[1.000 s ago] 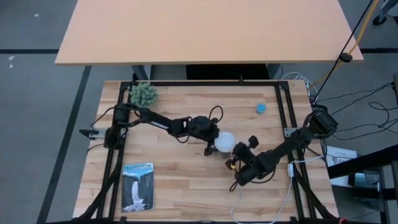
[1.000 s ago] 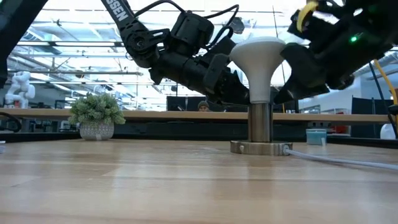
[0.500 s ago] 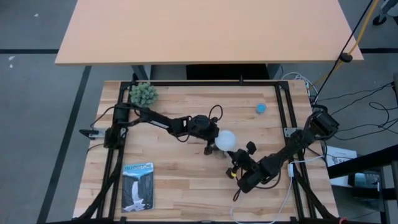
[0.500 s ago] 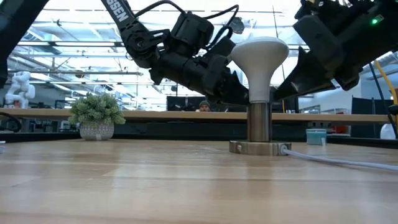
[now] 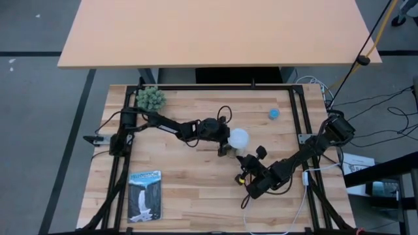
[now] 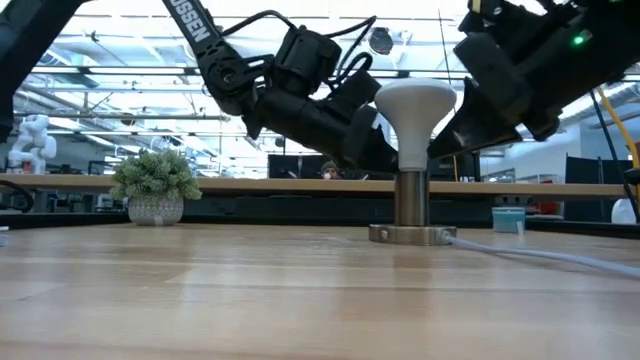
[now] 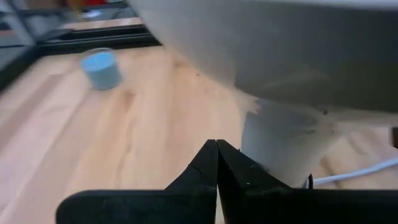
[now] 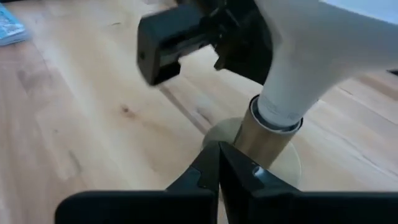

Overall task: Screw lightbulb
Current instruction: Remove the lightbulb from the lamp

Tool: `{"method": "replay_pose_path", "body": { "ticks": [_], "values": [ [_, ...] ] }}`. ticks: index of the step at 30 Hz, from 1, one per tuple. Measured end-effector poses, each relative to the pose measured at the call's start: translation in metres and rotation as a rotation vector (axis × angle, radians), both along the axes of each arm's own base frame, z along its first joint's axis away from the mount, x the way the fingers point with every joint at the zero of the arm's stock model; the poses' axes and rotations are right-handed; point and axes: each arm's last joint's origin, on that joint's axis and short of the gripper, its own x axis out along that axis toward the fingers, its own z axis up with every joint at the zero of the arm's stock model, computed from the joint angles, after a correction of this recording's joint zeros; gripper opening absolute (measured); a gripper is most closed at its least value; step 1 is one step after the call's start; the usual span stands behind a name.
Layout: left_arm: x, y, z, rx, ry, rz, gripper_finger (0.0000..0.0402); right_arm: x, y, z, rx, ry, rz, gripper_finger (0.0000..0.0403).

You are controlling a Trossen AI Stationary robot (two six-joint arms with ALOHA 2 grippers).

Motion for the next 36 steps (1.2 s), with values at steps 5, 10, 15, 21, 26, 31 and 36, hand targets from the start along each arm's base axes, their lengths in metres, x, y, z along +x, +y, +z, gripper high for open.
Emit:
{"method": "replay_pose_path", "body": {
  "ticks": [5, 10, 15, 21, 26, 31, 36],
  "values": [
    [-0.001, 0.003, -0.002, 0.088, 0.026, 0.203, 0.0, 0.005, -0.009, 0.0, -0.005, 0.006, -0.028, 0.0],
    [-0.001, 0.005, 0.0, 0.093, 0.01, 0.207, 0.0, 0.005, -0.01, 0.0, -0.015, 0.022, -0.022, 0.0],
    [0.001, 0.001, 0.002, 0.056, -0.019, 0.038, 0.0, 0.003, -0.011, 0.0, -0.04, 0.034, -0.026, 0.0],
    [0.003, -0.002, 0.009, 0.049, -0.098, -0.043, 0.0, -0.001, -0.009, 0.002, -0.087, 0.003, -0.048, 0.0],
    [0.004, -0.004, 0.014, 0.029, -0.15, -0.127, 0.0, -0.002, -0.01, 0.002, -0.087, -0.001, -0.062, 0.0],
    [0.003, -0.006, 0.009, 0.007, -0.099, -0.153, 0.0, -0.006, -0.012, 0.001, -0.068, -0.008, -0.093, 0.0],
    [0.002, -0.007, 0.007, -0.033, -0.068, -0.144, 0.0, -0.01, -0.007, 0.001, -0.055, -0.015, -0.081, 0.0]
  ]
}}
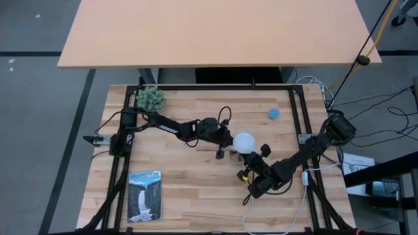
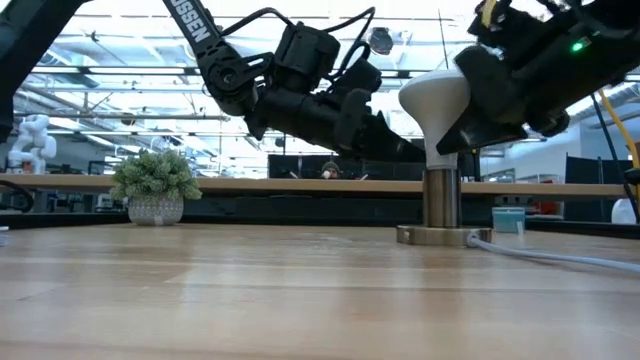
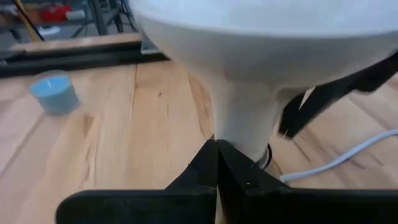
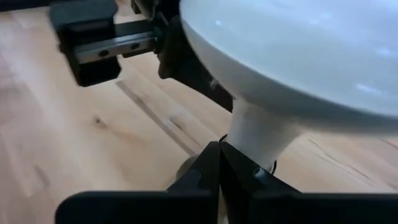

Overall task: Screw lightbulb
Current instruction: Remove the lightbulb from the lamp

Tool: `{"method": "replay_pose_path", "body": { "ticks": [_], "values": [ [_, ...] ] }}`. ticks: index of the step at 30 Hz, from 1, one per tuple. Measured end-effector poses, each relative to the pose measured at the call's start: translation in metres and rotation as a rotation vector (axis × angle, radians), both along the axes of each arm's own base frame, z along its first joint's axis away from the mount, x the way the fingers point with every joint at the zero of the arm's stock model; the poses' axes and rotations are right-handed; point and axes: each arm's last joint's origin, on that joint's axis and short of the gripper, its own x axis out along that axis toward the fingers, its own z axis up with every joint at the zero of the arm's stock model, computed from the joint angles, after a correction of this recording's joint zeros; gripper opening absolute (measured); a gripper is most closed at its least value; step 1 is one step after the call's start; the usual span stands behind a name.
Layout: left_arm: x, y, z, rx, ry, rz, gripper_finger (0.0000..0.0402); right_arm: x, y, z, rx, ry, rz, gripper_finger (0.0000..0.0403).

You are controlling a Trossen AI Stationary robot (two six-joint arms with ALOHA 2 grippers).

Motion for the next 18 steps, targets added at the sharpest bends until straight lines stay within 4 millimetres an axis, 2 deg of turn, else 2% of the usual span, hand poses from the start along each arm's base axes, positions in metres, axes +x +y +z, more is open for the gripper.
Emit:
{"method": "replay_pose_path", "body": {
  "ticks": [5, 11, 15, 18],
  "values": [
    [-0.001, -0.001, -0.002, -0.013, 0.023, -0.016, 0.0, -0.014, 0.004, 0.007, 0.022, -0.007, -0.004, 0.0],
    [0.0, -0.011, -0.002, -0.028, 0.022, -0.069, 0.0, -0.032, -0.001, 0.012, 0.108, 0.019, -0.092, 0.0],
    [0.0, -0.014, -0.003, -0.024, 0.037, -0.058, 0.0, -0.033, 0.012, 0.014, 0.114, 0.018, 0.002, 0.0],
    [-0.001, -0.013, -0.004, -0.025, 0.053, -0.052, 0.0, -0.042, 0.02, 0.021, 0.177, 0.065, 0.083, 0.0]
  ]
}}
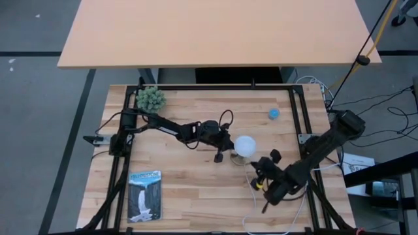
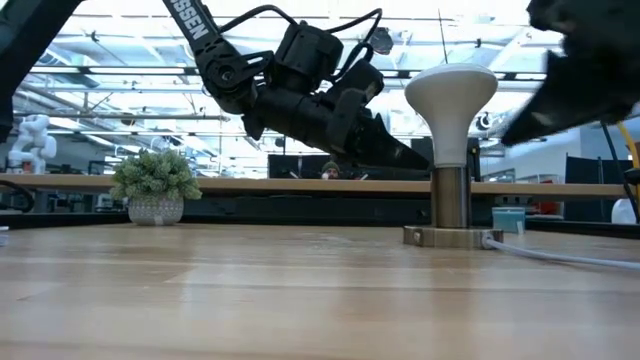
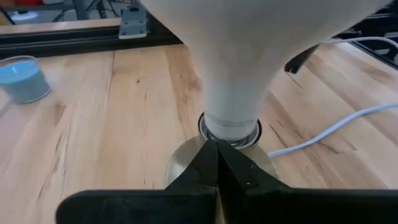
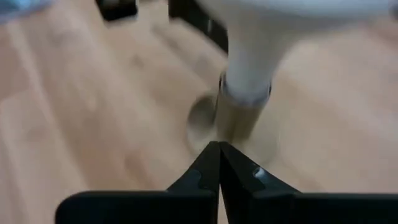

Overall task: Screw lightbulb
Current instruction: Remove the lightbulb from the lamp

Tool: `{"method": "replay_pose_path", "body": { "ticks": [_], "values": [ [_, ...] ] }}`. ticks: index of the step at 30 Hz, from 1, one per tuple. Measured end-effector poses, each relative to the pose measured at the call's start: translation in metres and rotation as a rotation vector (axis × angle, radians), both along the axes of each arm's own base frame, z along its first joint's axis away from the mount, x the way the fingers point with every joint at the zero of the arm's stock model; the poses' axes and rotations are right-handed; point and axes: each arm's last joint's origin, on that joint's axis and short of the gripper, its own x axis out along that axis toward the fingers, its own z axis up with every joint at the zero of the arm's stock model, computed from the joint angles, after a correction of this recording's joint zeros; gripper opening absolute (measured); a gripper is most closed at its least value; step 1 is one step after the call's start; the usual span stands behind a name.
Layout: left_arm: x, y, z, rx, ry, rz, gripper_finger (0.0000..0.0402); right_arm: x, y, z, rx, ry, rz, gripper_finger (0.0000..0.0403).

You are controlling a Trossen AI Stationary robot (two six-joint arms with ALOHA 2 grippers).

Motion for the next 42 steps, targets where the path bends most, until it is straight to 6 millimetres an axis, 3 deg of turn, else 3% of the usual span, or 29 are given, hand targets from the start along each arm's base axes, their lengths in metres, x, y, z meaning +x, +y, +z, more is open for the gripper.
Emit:
{"method": "replay_pose_path", "body": {
  "ticks": [6, 10, 13, 18, 24, 31, 36, 42],
  "values": [
    [-0.001, -0.003, -0.001, -0.003, 0.021, -0.006, 0.0, -0.033, -0.014, -0.004, 0.255, 0.017, 0.087, 0.0],
    [-0.001, -0.003, -0.001, -0.009, 0.022, -0.001, 0.0, -0.048, -0.041, -0.018, 0.296, -0.073, 0.102, 0.0],
    [-0.001, -0.003, -0.002, -0.024, 0.029, 0.01, 0.0, -0.047, -0.061, -0.025, 0.279, -0.132, 0.115, 0.0],
    [-0.004, 0.002, 0.005, 0.028, 0.065, 0.095, 0.0, -0.033, -0.083, -0.034, 0.27, -0.182, 0.191, 0.0],
    [-0.021, 0.023, 0.023, 0.07, 0.088, 0.144, 0.0, -0.005, -0.095, -0.038, 0.235, -0.201, 0.274, 0.0],
    [-0.084, 0.047, 0.009, -0.014, 0.142, 0.282, 0.0, 0.035, -0.099, -0.046, 0.216, -0.17, 0.391, 0.0],
    [-0.126, 0.032, 0.01, -0.076, 0.039, 0.342, 0.0, 0.06, -0.096, -0.043, 0.267, -0.143, 0.551, 0.0],
    [-0.136, 0.006, 0.017, -0.086, -0.015, 0.271, 0.0, 0.045, -0.083, -0.028, 0.36, -0.18, 0.575, 0.0]
  ]
}}
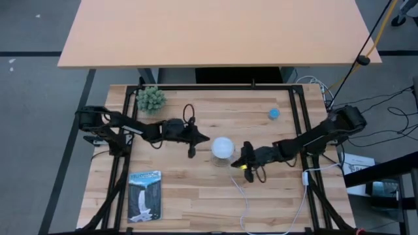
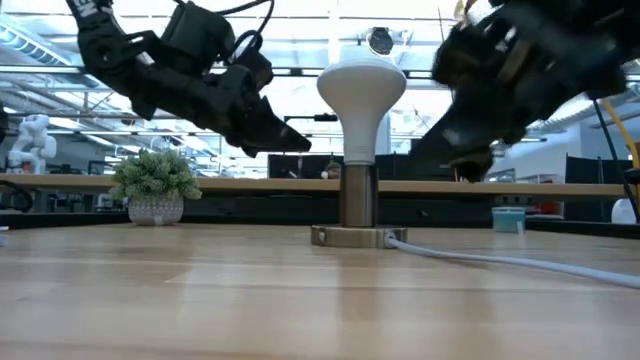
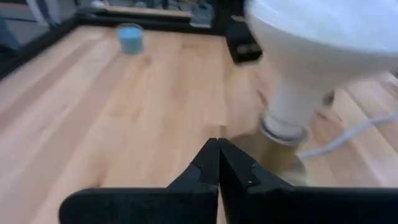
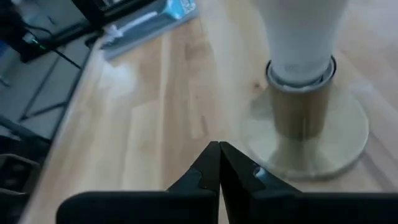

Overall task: Screw lightbulb
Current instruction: Remove the lightbulb from the lamp

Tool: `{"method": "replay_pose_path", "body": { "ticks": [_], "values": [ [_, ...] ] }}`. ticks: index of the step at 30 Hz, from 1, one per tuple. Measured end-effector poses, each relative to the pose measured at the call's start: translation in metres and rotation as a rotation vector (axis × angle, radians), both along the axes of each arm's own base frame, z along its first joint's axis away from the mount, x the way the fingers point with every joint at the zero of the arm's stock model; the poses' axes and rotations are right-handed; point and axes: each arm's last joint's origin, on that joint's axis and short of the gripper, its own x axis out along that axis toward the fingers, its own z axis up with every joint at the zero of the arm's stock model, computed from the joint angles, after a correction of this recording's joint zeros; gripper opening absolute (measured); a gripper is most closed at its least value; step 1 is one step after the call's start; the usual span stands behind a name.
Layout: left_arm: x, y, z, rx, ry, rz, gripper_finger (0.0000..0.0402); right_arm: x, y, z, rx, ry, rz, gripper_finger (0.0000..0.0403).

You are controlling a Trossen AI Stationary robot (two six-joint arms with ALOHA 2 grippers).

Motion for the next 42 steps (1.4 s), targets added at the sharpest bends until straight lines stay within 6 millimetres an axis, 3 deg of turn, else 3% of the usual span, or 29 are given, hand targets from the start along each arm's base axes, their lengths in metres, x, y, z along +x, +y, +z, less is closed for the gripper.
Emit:
{"method": "replay_pose_path", "body": {
  "ticks": [4, 8, 17, 27, 31, 42],
  "values": [
    [0.003, -0.011, 0.001, 0.023, -0.003, -0.029, 0.0, -0.013, 0.014, 0.01, 0.025, -0.028, -0.072, 0.0],
    [0.003, -0.012, 0.0, 0.059, 0.009, -0.01, 0.0, -0.021, 0.03, 0.012, -0.108, -0.11, -0.278, 0.0],
    [0.007, 0.002, -0.007, 0.059, 0.032, 0.013, 0.0, 0.021, 0.056, 0.016, -0.323, -0.11, -0.343, 0.0],
    [0.059, 0.006, -0.01, 0.012, 0.005, -0.139, 0.0, 0.026, 0.051, 0.01, -0.349, -0.091, -0.374, 0.0],
    [0.071, 0.002, -0.007, 0.005, -0.013, -0.184, 0.0, 0.032, 0.039, 0.01, -0.356, -0.078, -0.378, 0.0],
    [0.071, -0.012, -0.016, -0.01, 0.095, -0.207, 0.0, 0.034, 0.031, 0.008, -0.374, -0.047, -0.388, 0.0]
  ]
}}
